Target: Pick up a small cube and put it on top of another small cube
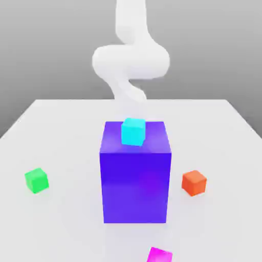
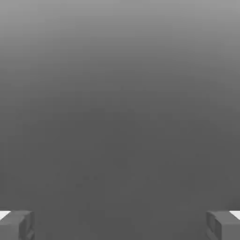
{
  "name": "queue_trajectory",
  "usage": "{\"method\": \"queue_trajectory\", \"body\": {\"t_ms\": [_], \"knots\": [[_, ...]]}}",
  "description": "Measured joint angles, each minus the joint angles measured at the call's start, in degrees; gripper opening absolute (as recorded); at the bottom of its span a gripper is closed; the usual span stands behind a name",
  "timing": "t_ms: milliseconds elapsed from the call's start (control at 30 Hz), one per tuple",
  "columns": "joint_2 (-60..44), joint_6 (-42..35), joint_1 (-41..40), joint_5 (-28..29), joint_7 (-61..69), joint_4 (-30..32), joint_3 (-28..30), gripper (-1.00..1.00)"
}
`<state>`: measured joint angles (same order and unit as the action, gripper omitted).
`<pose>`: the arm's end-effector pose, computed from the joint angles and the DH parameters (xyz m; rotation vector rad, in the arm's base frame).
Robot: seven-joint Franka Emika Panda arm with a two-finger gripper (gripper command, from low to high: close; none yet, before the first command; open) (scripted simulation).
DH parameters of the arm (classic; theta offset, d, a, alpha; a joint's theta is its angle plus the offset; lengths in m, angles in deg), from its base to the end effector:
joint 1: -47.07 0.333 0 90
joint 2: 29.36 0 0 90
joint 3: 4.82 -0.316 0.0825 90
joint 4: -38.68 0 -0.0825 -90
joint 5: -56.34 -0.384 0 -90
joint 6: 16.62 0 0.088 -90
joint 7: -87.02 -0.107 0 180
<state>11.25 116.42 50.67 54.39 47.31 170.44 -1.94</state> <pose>0.3798 -0.0014 0.6801 -2.5158 0.9107 -0.9266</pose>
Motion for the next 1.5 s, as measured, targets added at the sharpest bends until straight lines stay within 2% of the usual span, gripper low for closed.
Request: {"method": "queue_trajectory", "body": {"t_ms": [367, 633, 833, 1033, 1167, 1200, 1400, 1500], "knots": [[-23.35, 5.43, 12.65, -10.67, 28.61, -0.14, 9.91, 0.0], [-39.82, 9.52, 16.15, -16.77, 48.0, -0.18, 10.8, 0.0], [-50.86, 13.71, 16.31, -15.88, 58.77, 0.16, 9.83, 0.0], [-60.4, 18.91, 17.0, -9.43, 65.22, 0.69, 10.15, 0.0], [-68.71, 25.1, 14.99, -11.18, 67.96, -0.92, 7.52, 0.0], [-70.01, 26.08, 14.54, -11.63, 68.33, -1.2, 6.98, -1.0], [-70.66, 26.4, 14.38, -11.86, 68.49, -1.34, 6.75, -1.0], [-66.42, 23.26, 15.66, -10.05, 67.22, -0.38, 8.39, -1.0]]}}
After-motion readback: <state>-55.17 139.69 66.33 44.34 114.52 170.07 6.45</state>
